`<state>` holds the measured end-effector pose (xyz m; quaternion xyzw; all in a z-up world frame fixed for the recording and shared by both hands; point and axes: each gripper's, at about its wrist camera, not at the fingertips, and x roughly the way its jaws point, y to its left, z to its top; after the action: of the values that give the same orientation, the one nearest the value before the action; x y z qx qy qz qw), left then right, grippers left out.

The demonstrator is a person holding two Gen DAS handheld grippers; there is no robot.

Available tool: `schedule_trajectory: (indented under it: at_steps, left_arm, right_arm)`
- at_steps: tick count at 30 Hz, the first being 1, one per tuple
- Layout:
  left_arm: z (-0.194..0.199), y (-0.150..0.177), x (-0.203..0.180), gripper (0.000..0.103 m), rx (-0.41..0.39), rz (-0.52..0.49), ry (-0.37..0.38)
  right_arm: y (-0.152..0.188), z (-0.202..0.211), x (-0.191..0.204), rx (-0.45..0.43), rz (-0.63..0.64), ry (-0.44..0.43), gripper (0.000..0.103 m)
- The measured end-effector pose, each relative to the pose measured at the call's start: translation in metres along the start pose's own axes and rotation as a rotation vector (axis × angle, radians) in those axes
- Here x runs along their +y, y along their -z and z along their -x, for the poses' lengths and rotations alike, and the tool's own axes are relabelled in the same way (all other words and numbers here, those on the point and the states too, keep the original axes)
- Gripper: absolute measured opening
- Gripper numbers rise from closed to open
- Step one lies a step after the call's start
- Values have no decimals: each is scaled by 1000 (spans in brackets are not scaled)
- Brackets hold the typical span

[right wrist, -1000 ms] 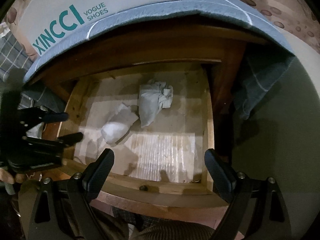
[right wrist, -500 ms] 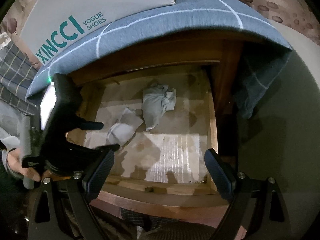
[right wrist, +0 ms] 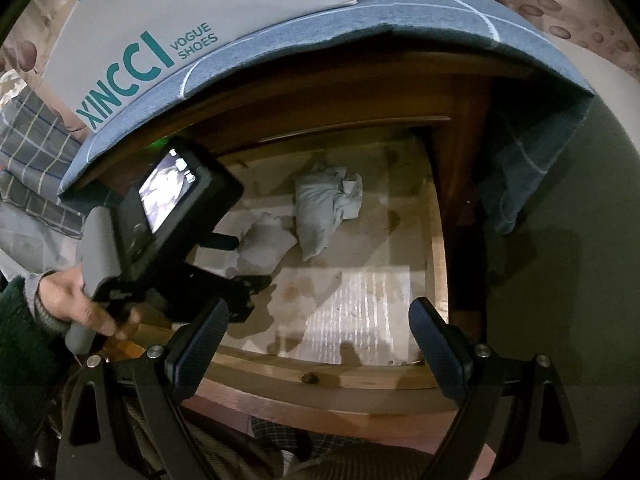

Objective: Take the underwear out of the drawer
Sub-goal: 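Withdraw the left tool from the box and reach back into the drawer, then grasp the white sock in the drawer with the left tool and lift it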

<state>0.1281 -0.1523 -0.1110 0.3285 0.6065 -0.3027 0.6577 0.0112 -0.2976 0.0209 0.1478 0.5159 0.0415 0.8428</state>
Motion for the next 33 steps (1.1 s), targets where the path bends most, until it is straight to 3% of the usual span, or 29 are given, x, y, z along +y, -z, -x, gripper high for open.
schedule_trajectory:
  at_steps: [10, 13, 22, 26, 33]
  left_arm:
    - [-7, 2, 5, 61, -15, -20, -33]
    - [-5, 9, 7, 51, -25, -15, -45]
    - [-7, 21, 10, 43, 23, 31, -88]
    - [0, 35, 16, 43, 40, 75, -51]
    - [18, 68, 20, 43, -3, 164, -33]
  right_arm:
    - [0, -2, -1, 4, -9, -12, 90]
    - [0, -2, -1, 4, -11, -13, 90]
    - [0, -3, -1, 8, -10, -12, 90]
    - [0, -3, -1, 11, -8, -10, 90]
    - [3, -8, 2, 24, 7, 9, 90]
